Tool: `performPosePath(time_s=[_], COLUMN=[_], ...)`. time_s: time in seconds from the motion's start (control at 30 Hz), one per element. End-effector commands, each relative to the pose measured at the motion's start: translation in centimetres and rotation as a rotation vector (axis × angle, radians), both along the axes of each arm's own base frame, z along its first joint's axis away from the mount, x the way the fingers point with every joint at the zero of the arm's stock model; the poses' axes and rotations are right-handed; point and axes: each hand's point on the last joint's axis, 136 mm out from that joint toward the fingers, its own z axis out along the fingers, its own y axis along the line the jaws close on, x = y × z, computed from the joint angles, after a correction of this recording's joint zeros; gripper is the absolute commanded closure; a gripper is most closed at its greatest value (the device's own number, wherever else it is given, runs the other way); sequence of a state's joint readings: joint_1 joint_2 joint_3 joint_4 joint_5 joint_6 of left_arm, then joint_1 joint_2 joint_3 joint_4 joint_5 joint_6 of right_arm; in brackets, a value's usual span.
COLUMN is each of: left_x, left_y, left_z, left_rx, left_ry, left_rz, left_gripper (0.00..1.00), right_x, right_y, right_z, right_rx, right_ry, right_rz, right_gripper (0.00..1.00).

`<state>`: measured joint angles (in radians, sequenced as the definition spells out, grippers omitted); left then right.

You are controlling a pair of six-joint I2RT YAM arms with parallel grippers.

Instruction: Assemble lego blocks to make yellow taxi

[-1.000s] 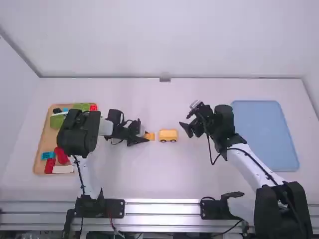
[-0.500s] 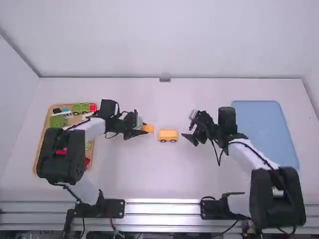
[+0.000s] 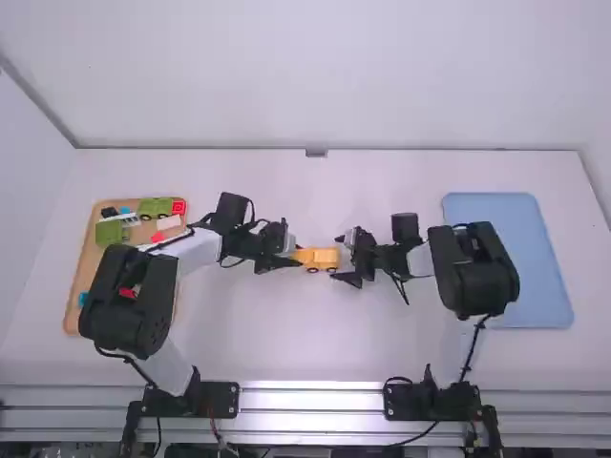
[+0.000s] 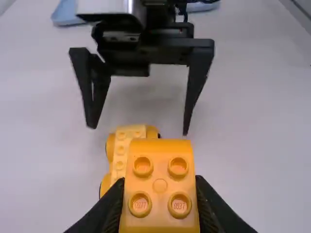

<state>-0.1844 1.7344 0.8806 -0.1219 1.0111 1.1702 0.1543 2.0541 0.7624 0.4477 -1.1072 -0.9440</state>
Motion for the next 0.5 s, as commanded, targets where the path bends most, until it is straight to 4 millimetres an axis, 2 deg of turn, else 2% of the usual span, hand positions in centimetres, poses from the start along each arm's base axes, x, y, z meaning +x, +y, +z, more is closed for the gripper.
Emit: performPosePath(time_s=[0.0,0.1,0.47], left_x=[0.2,0.9,2.3], left_y=[-0.1,-0.1,-0.4], left_z=[0.0,-0.2,-2.0], left_rx=[0.007,0.005,-0.019], left_ry=[0.039,0.050,0.109], left_rz=[0.040,0.066,0.119], left_gripper=[0.76,0.76,0.76], right_x=[0.7,0.5,0.4], right_y=[0.6,0.9,0.6], right_z=[0.7,0.1,-1.8], right_rx=[0.070,0.093,0.041], right_ry=[-0.026,-0.047,-0.043], right_rz=[0.065,0.113,0.095], right_gripper=[0.02,0.02,0.02])
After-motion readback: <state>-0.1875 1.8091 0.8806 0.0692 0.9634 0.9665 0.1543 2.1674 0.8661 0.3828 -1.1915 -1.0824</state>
